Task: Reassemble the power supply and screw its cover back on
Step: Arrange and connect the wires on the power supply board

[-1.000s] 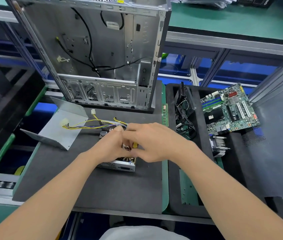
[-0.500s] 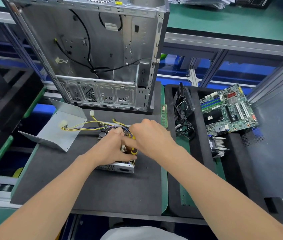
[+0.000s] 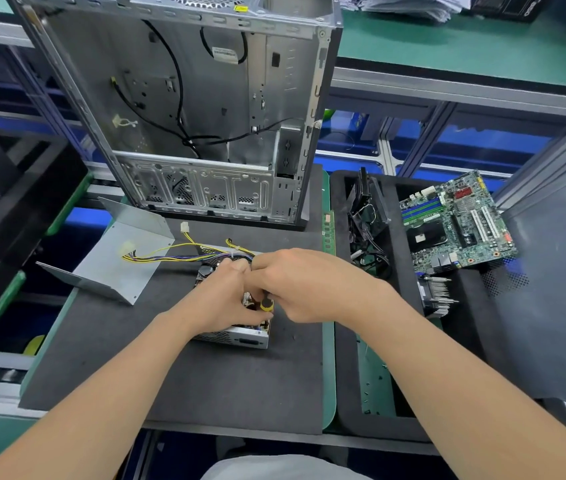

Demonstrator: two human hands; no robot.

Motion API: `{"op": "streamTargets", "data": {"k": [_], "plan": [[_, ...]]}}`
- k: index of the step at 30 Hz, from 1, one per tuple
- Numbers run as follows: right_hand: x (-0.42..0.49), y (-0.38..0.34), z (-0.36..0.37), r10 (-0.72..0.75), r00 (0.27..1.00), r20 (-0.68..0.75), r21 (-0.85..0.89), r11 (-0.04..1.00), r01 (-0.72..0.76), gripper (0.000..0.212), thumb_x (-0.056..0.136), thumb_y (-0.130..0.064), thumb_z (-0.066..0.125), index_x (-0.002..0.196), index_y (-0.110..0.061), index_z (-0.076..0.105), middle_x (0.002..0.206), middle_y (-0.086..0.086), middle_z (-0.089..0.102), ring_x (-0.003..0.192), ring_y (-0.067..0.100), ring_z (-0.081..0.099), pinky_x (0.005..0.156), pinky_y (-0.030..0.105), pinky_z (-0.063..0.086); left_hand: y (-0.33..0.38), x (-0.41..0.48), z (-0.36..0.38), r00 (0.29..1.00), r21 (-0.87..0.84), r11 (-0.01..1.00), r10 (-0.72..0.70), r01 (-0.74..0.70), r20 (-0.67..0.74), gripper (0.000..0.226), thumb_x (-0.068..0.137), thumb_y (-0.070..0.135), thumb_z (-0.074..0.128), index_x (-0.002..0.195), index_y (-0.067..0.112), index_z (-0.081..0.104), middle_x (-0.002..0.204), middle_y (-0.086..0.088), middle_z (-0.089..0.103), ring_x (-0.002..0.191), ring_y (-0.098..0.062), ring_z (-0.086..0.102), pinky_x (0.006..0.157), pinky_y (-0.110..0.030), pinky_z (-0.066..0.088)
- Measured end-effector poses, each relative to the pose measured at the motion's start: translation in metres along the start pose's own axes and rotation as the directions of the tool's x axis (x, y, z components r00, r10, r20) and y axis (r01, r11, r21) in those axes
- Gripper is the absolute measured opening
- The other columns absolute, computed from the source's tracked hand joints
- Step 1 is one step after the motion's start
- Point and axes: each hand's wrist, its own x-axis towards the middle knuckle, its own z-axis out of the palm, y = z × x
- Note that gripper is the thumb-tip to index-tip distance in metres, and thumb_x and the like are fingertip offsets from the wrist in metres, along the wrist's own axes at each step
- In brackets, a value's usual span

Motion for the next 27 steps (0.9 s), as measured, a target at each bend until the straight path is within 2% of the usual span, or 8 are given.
{"op": "streamTargets", "data": {"k": [4,8,11,14,17,21,24,27], "plan": [[0.005,-0.002,0.002,0.085,0.993,-0.076,0.011,0.996,-0.085,0.017,0.098,-0.027,0.056,0.103,-0.017,0.070,0.089,0.002,0.060,0.082,0.029,0.061,0.058,0.036,0.043,0.003,0.001,-0.002,1.000,0.044,0.999,0.018,-0.018,0.012,0.034,0.077,0.052,0.076,0.064,0.042,0.045,0.080,0.006,0.052,0.090,-0.024,0.048,0.091,-0.043,0.044],[0.010,-0.007,0.007,0.274,0.948,-0.164,0.034,0.962,-0.272,0.035,0.105,-0.040,0.050,0.079,-0.016,0.047,0.065,0.001,0.033,0.057,0.025,0.036,0.047,0.031,0.015,0.001,-0.001,-0.001,1.000,0.000,1.000,0.013,-0.013,0.002,0.031,0.072,0.065,0.068,0.084,0.037,0.069,0.100,0.007,0.060,0.103,-0.019,0.048,0.096,-0.037,0.042],[0.014,-0.012,0.014,0.436,0.880,-0.189,0.125,0.899,-0.419,0.042,0.108,-0.045,0.042,0.076,-0.018,0.042,0.063,0.002,0.030,0.067,0.030,0.038,0.053,0.034,0.020,0.004,-0.002,-0.004,0.992,-0.057,0.992,0.113,-0.115,-0.050,0.017,0.074,0.055,0.076,0.085,0.043,0.074,0.090,0.020,0.062,0.102,-0.003,0.046,0.093,-0.022,0.034],[0.015,-0.015,0.017,0.503,0.830,-0.243,0.097,0.864,-0.495,0.060,0.107,-0.058,0.033,0.064,-0.018,0.036,0.059,0.002,0.031,0.062,0.028,0.037,0.056,0.034,0.024,-0.001,0.000,0.000,0.988,0.019,0.989,0.147,-0.147,-0.038,0.017,0.081,0.049,0.079,0.083,0.033,0.076,0.089,0.021,0.064,0.100,0.000,0.046,0.089,-0.025,0.034],[0.009,-0.013,0.014,0.371,0.888,-0.273,0.022,0.925,-0.380,0.056,0.106,-0.061,0.033,0.071,-0.019,0.047,0.066,0.000,0.039,0.057,0.026,0.036,0.051,0.034,0.018,-0.002,-0.001,0.000,0.995,-0.033,0.997,0.074,-0.076,-0.069,0.023,0.078,0.051,0.080,0.088,0.033,0.072,0.092,0.020,0.055,0.102,0.001,0.042,0.087,-0.016,0.032],[-0.005,0.001,0.003,-0.015,0.990,-0.137,-0.052,0.999,0.008,0.010,0.098,-0.032,0.057,0.106,-0.027,0.062,0.104,-0.008,0.051,0.075,0.023,0.053,0.055,0.033,0.032,0.002,0.000,-0.002,0.999,0.011,0.999,0.048,-0.048,-0.006,0.028,0.076,0.056,0.071,0.082,0.030,0.065,0.089,0.015,0.056,0.094,-0.018,0.048,0.090,-0.039,0.042],[-0.006,0.004,0.001,-0.045,0.997,-0.058,-0.073,0.996,0.041,0.022,0.090,-0.013,0.061,0.105,-0.028,0.061,0.105,-0.010,0.052,0.076,0.020,0.048,0.051,0.031,0.025,-0.002,0.001,0.000,1.000,0.035,0.999,0.014,-0.014,0.011,0.030,0.075,0.062,0.069,0.085,0.033,0.066,0.094,0.005,0.058,0.095,-0.022,0.047,0.090,-0.037,0.043],[-0.001,-0.001,0.000,0.001,0.998,-0.065,-0.035,0.999,-0.004,0.016,0.095,-0.015,0.060,0.108,-0.022,0.066,0.097,-0.007,0.049,0.078,0.024,0.051,0.060,0.034,0.034,0.003,0.000,-0.001,0.999,0.046,0.998,0.036,-0.036,-0.011,0.024,0.077,0.050,0.078,0.075,0.041,0.056,0.088,0.004,0.057,0.090,-0.019,0.045,0.086,-0.035,0.040]]}}
